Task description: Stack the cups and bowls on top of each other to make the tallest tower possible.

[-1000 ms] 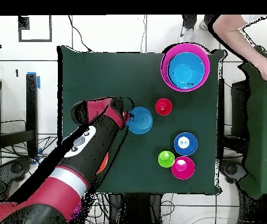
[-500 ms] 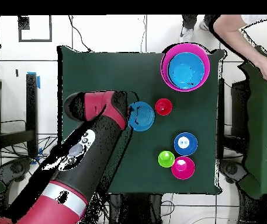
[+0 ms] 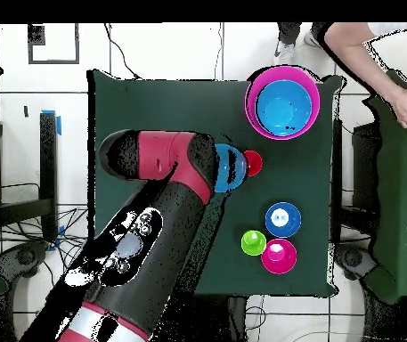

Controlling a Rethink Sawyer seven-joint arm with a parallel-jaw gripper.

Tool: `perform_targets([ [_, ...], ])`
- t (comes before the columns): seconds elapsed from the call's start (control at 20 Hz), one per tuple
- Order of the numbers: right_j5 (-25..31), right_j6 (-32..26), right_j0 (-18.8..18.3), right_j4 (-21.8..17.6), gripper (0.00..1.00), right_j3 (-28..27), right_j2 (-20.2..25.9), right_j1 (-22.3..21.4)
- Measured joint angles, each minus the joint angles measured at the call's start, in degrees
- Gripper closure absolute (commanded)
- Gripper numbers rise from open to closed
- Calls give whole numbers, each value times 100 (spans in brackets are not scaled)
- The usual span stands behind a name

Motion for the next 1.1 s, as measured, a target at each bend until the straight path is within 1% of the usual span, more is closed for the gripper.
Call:
perform_targets([
  [0.2,0,0,-106,-1,100,0,0,-220],
  [0.45,89,0,-377,-14,100,-90,32,-477],
  [0.8,269,0,-578,-15,100,-410,118,-498],
  [1.1,459,0,-732,-19,100,-779,376,-484],
])
